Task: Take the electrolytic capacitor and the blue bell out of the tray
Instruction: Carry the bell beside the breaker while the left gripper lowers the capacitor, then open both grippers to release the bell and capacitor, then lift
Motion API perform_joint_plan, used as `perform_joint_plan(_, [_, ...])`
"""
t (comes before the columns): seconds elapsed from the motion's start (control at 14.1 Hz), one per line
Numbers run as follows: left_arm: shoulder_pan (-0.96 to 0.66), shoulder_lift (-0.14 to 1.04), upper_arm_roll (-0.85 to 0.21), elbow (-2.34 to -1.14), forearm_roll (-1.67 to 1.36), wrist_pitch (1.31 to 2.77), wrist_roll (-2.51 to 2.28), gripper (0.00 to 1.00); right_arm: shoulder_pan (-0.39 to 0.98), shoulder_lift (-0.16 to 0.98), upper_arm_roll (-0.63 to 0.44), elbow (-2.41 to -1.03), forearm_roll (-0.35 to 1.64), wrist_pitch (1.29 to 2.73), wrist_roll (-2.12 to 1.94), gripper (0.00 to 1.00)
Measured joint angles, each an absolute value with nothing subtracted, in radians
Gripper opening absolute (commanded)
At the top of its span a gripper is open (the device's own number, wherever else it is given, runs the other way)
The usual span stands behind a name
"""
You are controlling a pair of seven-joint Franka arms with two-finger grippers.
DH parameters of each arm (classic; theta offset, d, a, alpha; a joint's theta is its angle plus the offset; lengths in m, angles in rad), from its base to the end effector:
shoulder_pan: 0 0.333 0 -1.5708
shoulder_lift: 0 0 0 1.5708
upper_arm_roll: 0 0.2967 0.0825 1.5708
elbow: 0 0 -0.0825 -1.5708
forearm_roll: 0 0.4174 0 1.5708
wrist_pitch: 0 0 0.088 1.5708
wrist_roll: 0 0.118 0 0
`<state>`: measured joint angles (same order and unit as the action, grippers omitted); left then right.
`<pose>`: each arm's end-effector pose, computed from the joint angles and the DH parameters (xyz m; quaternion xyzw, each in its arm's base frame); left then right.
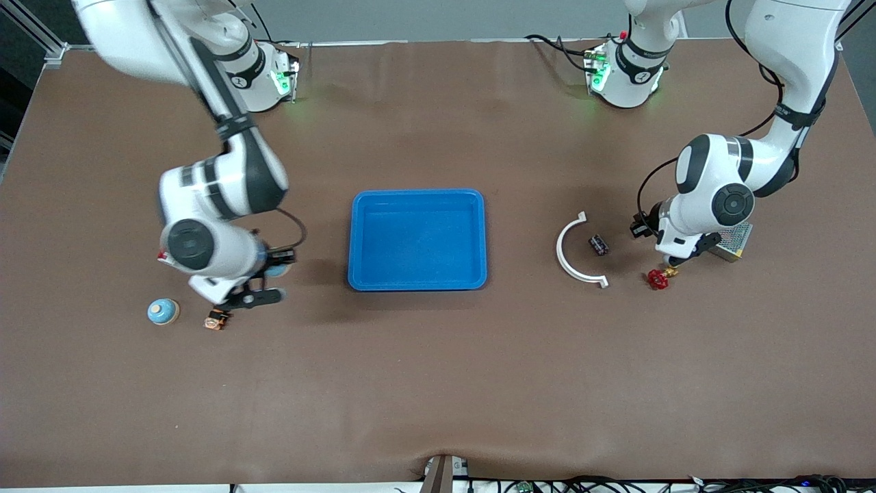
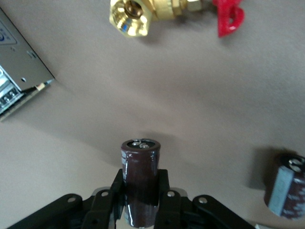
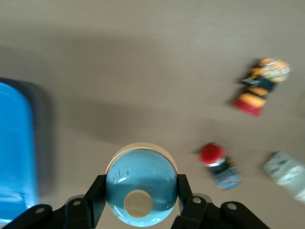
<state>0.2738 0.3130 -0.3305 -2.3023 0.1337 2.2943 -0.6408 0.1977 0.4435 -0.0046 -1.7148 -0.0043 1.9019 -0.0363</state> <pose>0.4994 -0.0363 0.1393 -0.9605 -0.2351 0.1425 0.0436 0.6381 0.1246 0.2664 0.9852 0.1145 -0.1272 0.0129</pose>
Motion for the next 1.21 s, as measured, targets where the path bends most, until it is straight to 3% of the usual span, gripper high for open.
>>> perform_joint_plan(0.14, [0.279,0.331,-0.329,-2.302,0.154,2.320,-0.641,0.00,0.095,0.431,-0.006,-1.758,-0.005,1.944,-0.234,0.00])
perform_joint_plan(0.21, [0.280,0.340,-0.329,-2.302,0.157,2.328,-0.641,0.08,0.054,0.413,-0.006,-1.806,-0.005,1.996,-0.307,0.00])
perform_joint_plan(0.28, [0.280,0.347,-0.328,-2.301,0.160,2.333,-0.641,0.33,0.028,0.386,-0.006,-1.870,-0.005,2.059,-0.352,0.00])
perform_joint_plan(0.35, [0.282,0.351,-0.328,-2.299,0.161,2.335,-0.641,0.99,0.017,0.351,-0.005,-1.944,-0.005,2.116,-0.373,0.00])
perform_joint_plan(0.71, [0.293,0.331,-0.329,-2.231,0.170,2.297,-0.641,1.00,-0.001,0.118,0.002,-2.235,-0.007,2.189,-0.430,0.00])
perform_joint_plan(0.92, [0.289,0.294,-0.345,-2.075,0.170,2.074,-0.639,1.00,-0.120,0.032,0.000,-2.337,-0.008,2.242,-0.609,0.00])
perform_joint_plan(1.21, [0.285,0.275,-0.390,-1.843,0.170,1.838,-0.638,1.00,-0.247,0.026,-0.002,-2.489,-0.008,2.478,-0.779,0.00])
